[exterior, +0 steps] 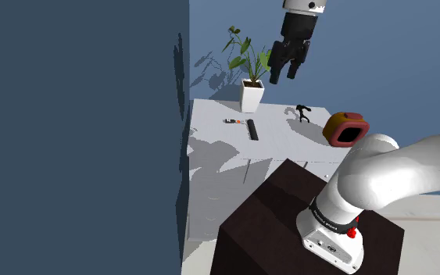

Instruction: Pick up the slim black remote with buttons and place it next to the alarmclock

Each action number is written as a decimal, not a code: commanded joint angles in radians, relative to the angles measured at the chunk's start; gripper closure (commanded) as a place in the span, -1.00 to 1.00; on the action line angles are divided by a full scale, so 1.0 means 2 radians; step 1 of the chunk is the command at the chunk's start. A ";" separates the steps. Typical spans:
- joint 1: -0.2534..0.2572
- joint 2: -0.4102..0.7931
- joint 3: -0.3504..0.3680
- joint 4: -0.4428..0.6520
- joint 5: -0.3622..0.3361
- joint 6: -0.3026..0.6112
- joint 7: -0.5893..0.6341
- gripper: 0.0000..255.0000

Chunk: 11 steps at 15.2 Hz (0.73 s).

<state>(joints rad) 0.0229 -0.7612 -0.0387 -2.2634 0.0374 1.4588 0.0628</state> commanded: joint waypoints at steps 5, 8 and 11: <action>-0.014 0.043 -0.016 -0.018 -0.006 0.054 0.003 -1.00; -0.024 0.081 -0.028 -0.026 -0.010 0.094 0.005 -1.00; -0.033 0.121 -0.041 -0.029 -0.012 0.132 0.006 -1.00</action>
<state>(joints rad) -0.0373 -0.5499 -0.1100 -2.3267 0.0153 1.6987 0.0753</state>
